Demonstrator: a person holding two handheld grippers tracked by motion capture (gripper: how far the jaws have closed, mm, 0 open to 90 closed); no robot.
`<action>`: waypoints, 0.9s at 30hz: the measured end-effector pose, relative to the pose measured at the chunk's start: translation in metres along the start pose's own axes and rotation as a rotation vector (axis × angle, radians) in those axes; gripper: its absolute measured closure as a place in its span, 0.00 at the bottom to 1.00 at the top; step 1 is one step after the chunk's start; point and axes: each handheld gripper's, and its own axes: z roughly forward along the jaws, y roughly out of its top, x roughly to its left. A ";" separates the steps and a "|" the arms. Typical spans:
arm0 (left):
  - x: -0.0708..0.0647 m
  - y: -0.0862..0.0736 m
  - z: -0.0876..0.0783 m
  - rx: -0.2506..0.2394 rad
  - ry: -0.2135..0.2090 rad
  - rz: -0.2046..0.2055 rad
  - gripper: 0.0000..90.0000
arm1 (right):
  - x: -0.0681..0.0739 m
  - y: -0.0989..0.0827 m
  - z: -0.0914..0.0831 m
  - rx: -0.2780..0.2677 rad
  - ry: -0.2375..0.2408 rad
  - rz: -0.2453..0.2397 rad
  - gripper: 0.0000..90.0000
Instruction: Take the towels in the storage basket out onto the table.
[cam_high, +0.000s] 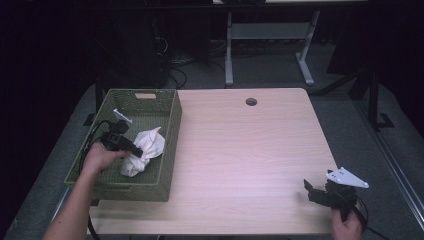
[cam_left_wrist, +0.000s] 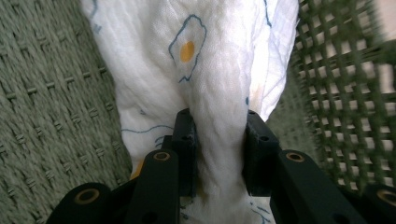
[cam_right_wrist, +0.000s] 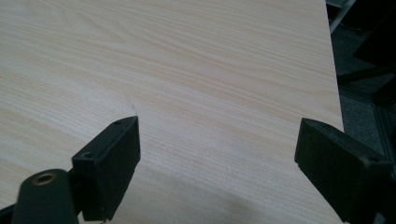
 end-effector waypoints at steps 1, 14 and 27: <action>0.000 0.000 -0.002 -0.012 -0.014 -0.003 0.78 | 0.000 0.000 0.000 0.000 -0.001 0.000 0.15; 0.001 -0.005 -0.017 -0.094 -0.119 -0.017 0.78 | -0.001 0.001 -0.002 -0.005 -0.009 0.001 0.15; 0.004 -0.013 -0.032 -0.148 -0.172 -0.035 0.77 | 0.000 0.002 -0.003 -0.007 -0.017 -0.003 0.15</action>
